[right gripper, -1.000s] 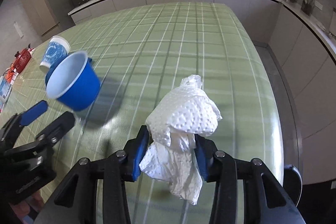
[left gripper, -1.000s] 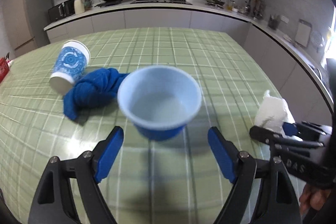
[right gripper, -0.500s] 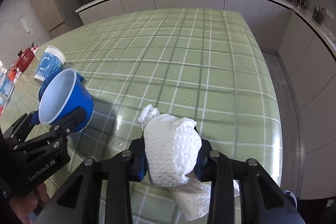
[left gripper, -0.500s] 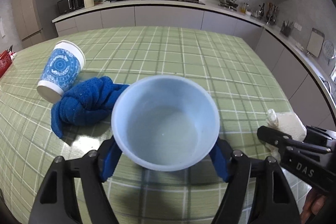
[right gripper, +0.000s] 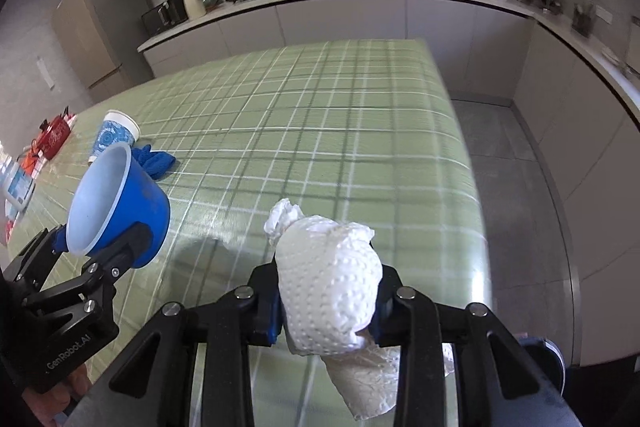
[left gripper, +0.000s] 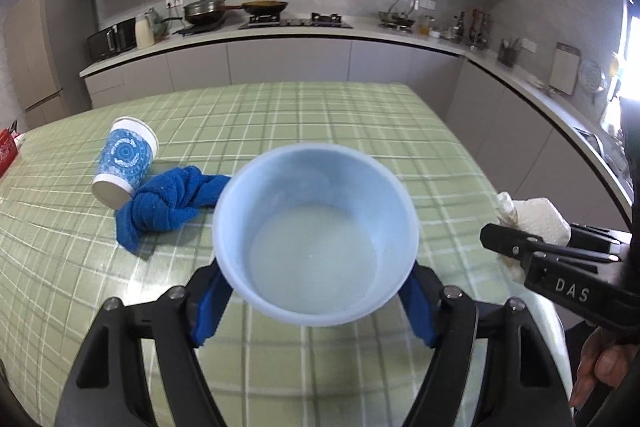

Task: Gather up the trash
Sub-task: 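Grasp the white tissue with the right tool while the left tool grasps the blue cup, then carry the white tissue and blue cup with both tools over the bin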

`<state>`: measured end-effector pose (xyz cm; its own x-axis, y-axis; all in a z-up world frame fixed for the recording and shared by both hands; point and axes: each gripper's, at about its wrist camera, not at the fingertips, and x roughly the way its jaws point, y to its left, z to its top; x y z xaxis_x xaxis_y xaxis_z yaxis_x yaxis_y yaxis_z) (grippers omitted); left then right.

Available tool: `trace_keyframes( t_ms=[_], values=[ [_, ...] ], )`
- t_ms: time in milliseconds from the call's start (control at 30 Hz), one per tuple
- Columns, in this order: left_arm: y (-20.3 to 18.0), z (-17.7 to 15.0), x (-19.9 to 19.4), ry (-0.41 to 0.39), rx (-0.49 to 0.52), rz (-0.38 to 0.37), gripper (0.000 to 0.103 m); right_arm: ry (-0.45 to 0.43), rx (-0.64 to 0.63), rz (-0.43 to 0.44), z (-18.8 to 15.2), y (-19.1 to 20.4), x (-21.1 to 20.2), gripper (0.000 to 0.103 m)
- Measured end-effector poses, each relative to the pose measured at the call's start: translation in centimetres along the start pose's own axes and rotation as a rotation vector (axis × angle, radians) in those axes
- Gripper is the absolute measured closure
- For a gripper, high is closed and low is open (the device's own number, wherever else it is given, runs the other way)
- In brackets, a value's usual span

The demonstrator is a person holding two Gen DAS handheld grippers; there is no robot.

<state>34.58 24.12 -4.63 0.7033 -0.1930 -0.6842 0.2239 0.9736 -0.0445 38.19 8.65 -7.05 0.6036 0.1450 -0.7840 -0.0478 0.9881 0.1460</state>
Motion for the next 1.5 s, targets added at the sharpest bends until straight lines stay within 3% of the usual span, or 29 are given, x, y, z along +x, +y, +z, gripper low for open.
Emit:
trace_keyframes(
  t_ms=[500,833,1167,1500],
  values=[
    [-1.2,-3.0,-6.3,-0.047,0.066,-0.105,0.028,-0.075,0.087,-0.099,-8.0,0.7,-10.1,0.069],
    [-6.2,-4.1,-7.6,-0.055,0.121,-0.159,0.028,-0.114,0.131,-0.148,-11.1,-3.3,-15.1,0.069],
    [-14.8,-5.6,-7.6,-0.060,0.132,-0.139,0.028,-0.128,0.117,-0.129,-12.7,-11.3,-17.3,0.069],
    [-26.0,-7.7,-4.4,0.007,0.098,-0.146,0.028,-0.056,0.091,-0.132,-15.1,-25.8,-17.8,0.069]
  ],
)
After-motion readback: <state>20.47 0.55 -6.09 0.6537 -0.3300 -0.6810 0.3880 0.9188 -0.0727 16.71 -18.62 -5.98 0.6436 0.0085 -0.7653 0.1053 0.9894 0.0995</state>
